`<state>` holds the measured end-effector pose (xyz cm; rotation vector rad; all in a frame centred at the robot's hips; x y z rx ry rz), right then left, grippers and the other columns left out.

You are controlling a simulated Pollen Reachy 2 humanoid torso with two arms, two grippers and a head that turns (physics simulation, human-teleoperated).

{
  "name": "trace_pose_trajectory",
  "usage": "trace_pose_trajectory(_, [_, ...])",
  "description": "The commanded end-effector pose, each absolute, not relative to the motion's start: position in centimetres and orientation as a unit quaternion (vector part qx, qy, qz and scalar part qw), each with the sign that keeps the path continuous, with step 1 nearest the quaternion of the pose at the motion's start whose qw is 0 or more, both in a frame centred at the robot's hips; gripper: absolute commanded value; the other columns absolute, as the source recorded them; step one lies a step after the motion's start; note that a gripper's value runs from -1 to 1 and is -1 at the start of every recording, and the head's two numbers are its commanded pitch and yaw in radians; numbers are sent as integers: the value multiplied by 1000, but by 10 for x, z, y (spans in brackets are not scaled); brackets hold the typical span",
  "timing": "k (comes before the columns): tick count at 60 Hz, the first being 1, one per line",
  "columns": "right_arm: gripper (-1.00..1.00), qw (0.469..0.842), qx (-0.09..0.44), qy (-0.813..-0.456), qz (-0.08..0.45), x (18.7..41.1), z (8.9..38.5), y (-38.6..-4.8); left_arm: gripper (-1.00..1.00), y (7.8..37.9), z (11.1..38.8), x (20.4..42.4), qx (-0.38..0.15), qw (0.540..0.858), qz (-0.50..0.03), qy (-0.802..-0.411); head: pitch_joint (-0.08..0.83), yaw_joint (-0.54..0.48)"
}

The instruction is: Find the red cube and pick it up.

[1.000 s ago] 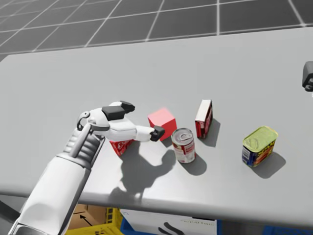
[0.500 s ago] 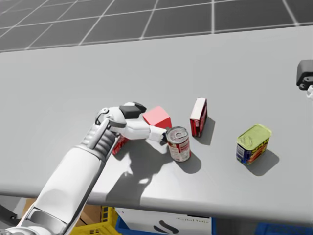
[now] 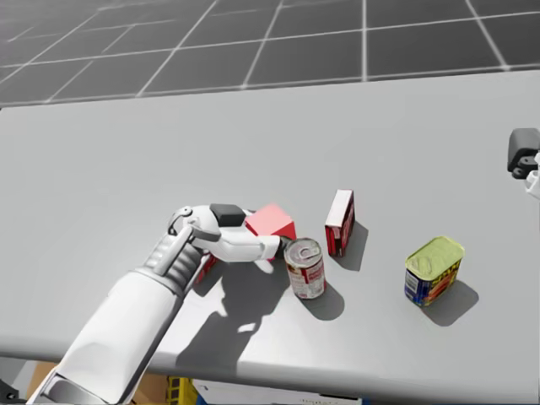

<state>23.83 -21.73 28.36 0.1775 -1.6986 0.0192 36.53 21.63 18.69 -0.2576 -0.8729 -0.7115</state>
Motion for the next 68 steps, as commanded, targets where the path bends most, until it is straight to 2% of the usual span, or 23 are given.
trace_pose_trajectory(1, [-1000,657,83,-750,1,238,283,-215,1000,216,179,361,-117,843,-338,-402,537,236])
trace_pose_trajectory(16, [-1000,655,83,-751,-3,239,283,-218,1000,214,178,360,-115,841,-343,-402,311,209])
trace_pose_trajectory(29, [-1000,653,82,-753,-7,241,284,-220,1000,214,186,359,-111,838,-341,-411,268,212])
trace_pose_trajectory(47, [-1000,650,95,-753,-20,242,284,-222,1000,226,259,346,-92,805,-328,-486,254,214])
trace_pose_trajectory(51, [-1000,652,96,-752,-28,242,283,-222,1000,227,282,341,-80,792,-328,-508,251,215])
trace_pose_trajectory(58, [-1000,642,82,-762,-31,244,282,-222,1000,226,341,325,-71,757,-325,-563,244,217])
trace_pose_trajectory(60, [-1000,641,82,-762,-31,245,282,-223,1000,225,345,323,-70,754,-326,-566,243,217])
trace_pose_trajectory(62, [-1000,639,83,-764,-35,245,282,-224,1000,224,365,314,-68,739,-325,-587,241,219])
trace_pose_trajectory(68, [-1000,631,85,-770,-43,248,283,-225,1000,219,398,298,-62,711,-323,-622,239,222])
